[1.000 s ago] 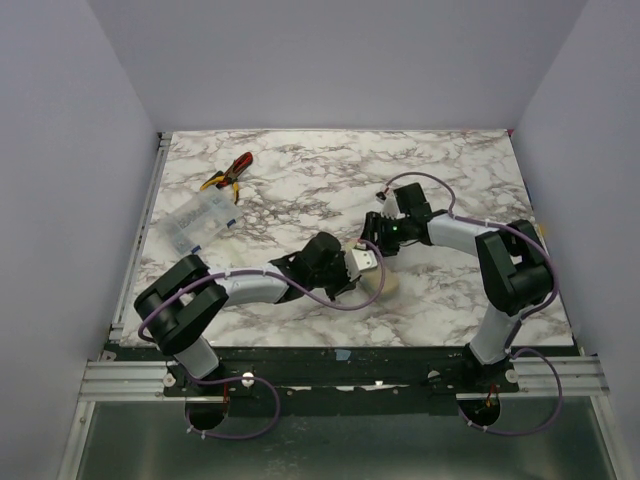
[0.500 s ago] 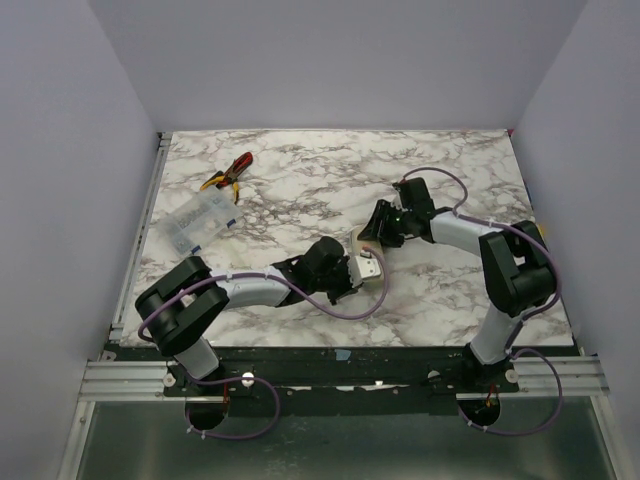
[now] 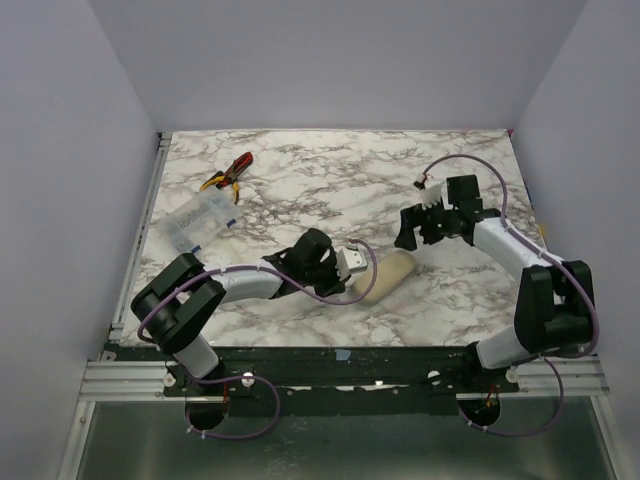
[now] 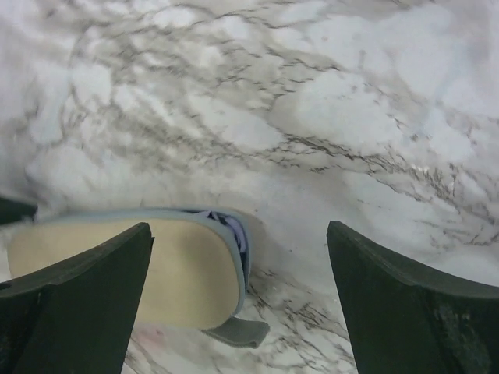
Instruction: Open the umbrella
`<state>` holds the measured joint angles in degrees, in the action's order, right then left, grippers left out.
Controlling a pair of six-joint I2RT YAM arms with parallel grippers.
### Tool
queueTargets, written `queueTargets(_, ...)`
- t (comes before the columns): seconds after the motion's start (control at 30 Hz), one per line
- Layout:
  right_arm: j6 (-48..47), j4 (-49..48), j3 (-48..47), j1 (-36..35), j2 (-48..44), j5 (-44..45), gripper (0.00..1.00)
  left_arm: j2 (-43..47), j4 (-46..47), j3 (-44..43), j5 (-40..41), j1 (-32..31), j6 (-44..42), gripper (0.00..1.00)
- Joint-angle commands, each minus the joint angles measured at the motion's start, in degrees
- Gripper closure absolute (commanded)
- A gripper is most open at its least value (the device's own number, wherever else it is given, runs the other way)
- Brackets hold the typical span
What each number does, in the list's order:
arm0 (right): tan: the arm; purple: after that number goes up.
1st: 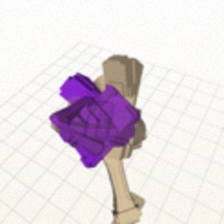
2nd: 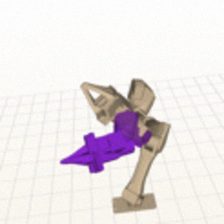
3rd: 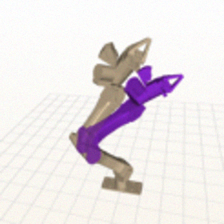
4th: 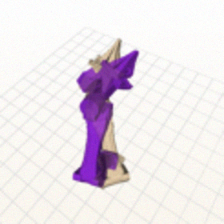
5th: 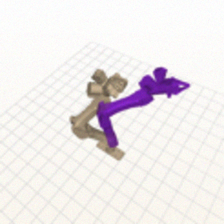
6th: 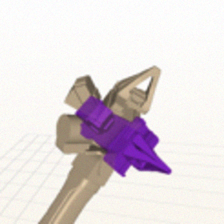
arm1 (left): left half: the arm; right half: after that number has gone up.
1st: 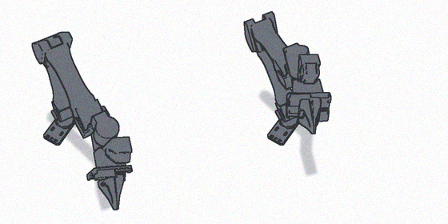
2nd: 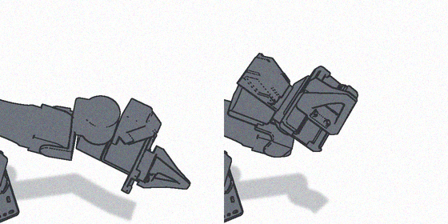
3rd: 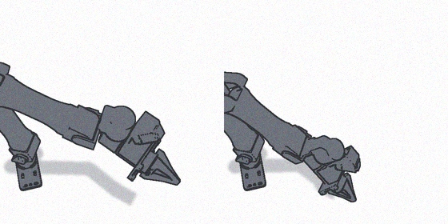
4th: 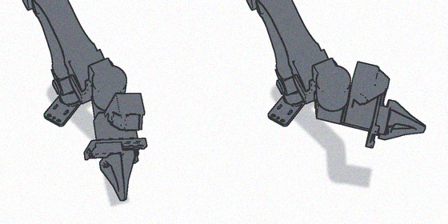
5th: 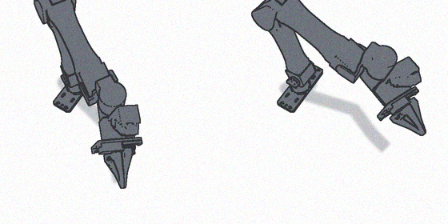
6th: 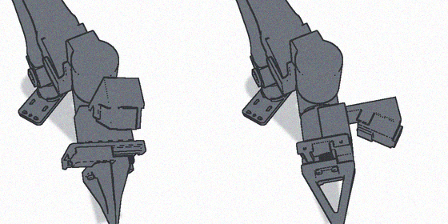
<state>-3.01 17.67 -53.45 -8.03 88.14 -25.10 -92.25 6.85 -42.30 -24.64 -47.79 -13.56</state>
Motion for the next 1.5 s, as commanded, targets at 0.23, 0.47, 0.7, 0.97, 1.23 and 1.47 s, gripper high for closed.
queueTargets(0.23,-75.4,24.0,3.9,-0.5,-11.9,-29.1,0.03,-0.1,-1.8,-2.0,-5.7,2.0,-2.7,1.00)
queueTargets(0.47,-95.7,32.9,3.0,-1.2,-6.5,-31.7,0.00,-0.2,-0.4,-1.2,-5.7,2.0,-2.3,1.00)
queueTargets(0.7,-97.1,30.5,-0.8,-4.2,0.2,-29.5,0.00,-0.2,-0.1,-0.9,-5.5,2.0,-1.6,1.00)
queueTargets(0.97,-100.4,31.6,-2.0,-6.6,5.6,-24.2,0.02,0.2,-0.8,-1.3,-5.3,2.0,-1.7,1.00)
queueTargets(1.23,-89.5,25.6,-2.8,-6.8,8.3,-20.9,0.28,3.2,-1.2,1.2,-6.3,1.6,-2.7,1.00)
queueTargets(1.47,-76.4,18.9,-1.3,-6.9,7.3,-20.1,0.41,4.2,1.3,2.3,-5.1,-0.9,-0.5,1.00)
